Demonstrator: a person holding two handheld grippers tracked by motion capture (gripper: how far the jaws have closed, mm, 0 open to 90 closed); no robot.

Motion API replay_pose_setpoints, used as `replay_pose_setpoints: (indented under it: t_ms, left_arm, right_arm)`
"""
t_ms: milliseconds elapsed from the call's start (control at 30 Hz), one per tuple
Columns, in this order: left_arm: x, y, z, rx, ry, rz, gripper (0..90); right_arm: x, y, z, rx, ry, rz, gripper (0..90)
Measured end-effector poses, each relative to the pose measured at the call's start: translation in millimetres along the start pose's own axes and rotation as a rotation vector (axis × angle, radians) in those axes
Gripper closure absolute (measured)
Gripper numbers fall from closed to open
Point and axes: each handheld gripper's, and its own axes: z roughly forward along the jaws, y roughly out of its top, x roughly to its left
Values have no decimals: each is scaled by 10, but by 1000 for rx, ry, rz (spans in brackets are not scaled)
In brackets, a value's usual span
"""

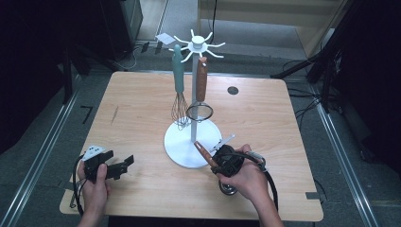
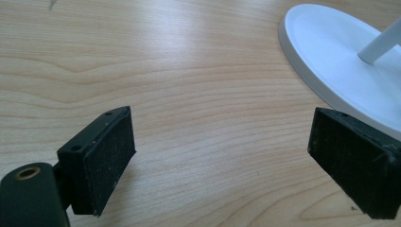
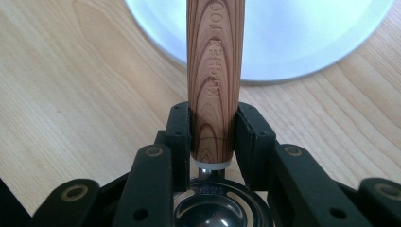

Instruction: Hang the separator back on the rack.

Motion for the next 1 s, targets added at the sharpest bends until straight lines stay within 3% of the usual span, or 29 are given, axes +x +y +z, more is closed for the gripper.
replay_pose_setpoints:
  t_ms: [300,567,833,933,1000]
  left_arm:
    - [115,4,-21,-11,22,-40,86]
    - [207,5,-27,-16,48,-54,86]
    - [269,-14,-35,-47,83,-64,87]
    - [263,-23,-19,-48,90,-63,87]
    - [246,-28,-10,-52,98,-54,87]
  right_arm:
    - [-176,-65,-88,-58,1,61,706]
    - [-332,-133,-186,-154,-14,126,706]
    - [-480,-234,-262,-294,-43,197,706]
    - [-504,-245,-281,-325,-36,207,706]
    - [-515,-258,-335,-378,-20,224,706]
